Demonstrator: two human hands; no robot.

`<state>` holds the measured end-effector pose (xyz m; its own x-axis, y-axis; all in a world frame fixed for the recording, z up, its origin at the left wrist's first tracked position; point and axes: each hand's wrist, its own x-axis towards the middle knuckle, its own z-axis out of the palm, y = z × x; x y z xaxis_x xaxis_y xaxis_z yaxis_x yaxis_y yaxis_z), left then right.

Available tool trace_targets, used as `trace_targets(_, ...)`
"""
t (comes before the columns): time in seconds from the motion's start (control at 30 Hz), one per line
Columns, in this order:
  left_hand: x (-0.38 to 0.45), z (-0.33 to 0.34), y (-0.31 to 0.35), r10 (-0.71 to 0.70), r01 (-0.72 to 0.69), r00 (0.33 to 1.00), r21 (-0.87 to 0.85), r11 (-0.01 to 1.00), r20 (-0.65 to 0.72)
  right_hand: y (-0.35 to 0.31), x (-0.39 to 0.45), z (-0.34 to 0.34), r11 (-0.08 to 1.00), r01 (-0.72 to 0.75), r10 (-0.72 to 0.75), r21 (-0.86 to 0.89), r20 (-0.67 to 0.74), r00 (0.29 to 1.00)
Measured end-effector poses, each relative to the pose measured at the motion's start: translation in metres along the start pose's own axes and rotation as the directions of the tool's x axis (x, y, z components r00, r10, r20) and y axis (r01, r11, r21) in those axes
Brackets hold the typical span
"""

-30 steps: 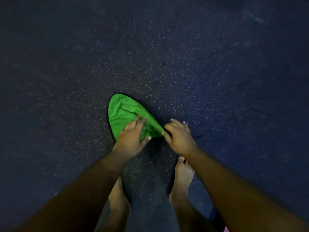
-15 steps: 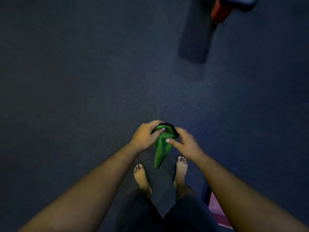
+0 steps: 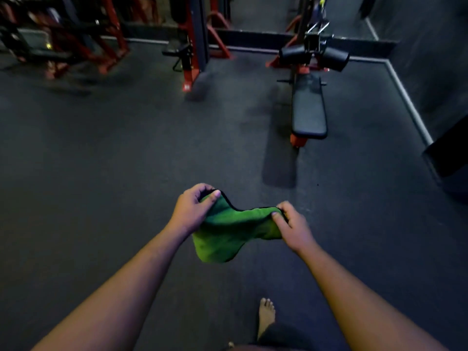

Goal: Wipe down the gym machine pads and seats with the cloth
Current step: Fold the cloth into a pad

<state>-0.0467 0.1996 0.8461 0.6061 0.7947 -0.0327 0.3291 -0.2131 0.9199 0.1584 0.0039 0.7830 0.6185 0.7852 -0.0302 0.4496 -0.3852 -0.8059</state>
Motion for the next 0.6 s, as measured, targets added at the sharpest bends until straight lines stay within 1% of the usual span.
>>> trace_targets(0.03,0.014,-0.006,-0.001,0.004,-0.001,0.999,0.091,0.996,-0.036,-0.005,0.013,-0.007,0.999,0.017,-0.018,-0.031,-0.023,1.0)
trace_targets(0.07,0.025,-0.01,-0.003,0.013,-0.001,0.996,0.144,0.99,-0.083,-0.008,0.022,-0.013,0.997,0.014,-0.017,-0.079,-0.033,0.999)
trace_targets(0.17,0.06,-0.019,0.003,0.035,-0.007,0.966,0.111,0.994,-0.254,-0.008,0.058,-0.035,0.981,-0.049,0.042,-0.188,-0.038,0.998)
trace_targets(0.23,0.085,-0.018,0.008,0.02,0.001,0.95,0.066,0.998,-0.312,-0.006,0.087,-0.046,0.976,-0.078,0.081,-0.204,0.008,0.997)
trace_targets(0.27,0.095,-0.016,0.009,-0.001,0.013,0.946,0.036,0.999,-0.325,-0.008,0.099,-0.048,0.984,-0.108,0.117,-0.143,0.052,0.992)
trace_targets(0.3,0.108,-0.012,0.012,-0.024,0.026,0.941,0.001,1.0,-0.338,-0.013,0.116,-0.05,0.987,-0.162,0.164,-0.019,0.096,0.982)
trace_targets(0.33,0.117,-0.006,0.015,-0.054,0.042,0.939,-0.043,0.998,-0.339,-0.02,0.129,-0.048,0.962,-0.239,0.218,0.132,0.153,0.964)
trace_targets(0.37,0.125,-0.001,0.019,-0.074,0.05,0.941,-0.081,0.995,-0.331,-0.028,0.14,-0.046,0.911,-0.317,0.265,0.265,0.215,0.94)
trace_targets(0.4,0.135,0.007,0.024,-0.081,0.047,0.944,-0.112,0.993,-0.32,-0.036,0.155,-0.043,0.862,-0.368,0.292,0.348,0.252,0.922)
trace_targets(0.47,0.149,0.024,0.033,-0.069,0.027,0.954,-0.146,0.989,-0.291,-0.053,0.182,-0.033,0.832,-0.371,0.281,0.412,0.262,0.923)
trace_targets(0.57,0.169,0.049,0.046,-0.051,0.002,0.968,-0.195,0.981,-0.244,-0.076,0.218,-0.015,0.842,-0.307,0.19,0.444,0.289,0.938)
trace_targets(0.6,0.174,0.056,0.048,-0.039,-0.006,0.975,-0.2,0.98,-0.219,-0.084,0.227,-0.011,0.826,-0.309,0.179,0.472,0.301,0.937)
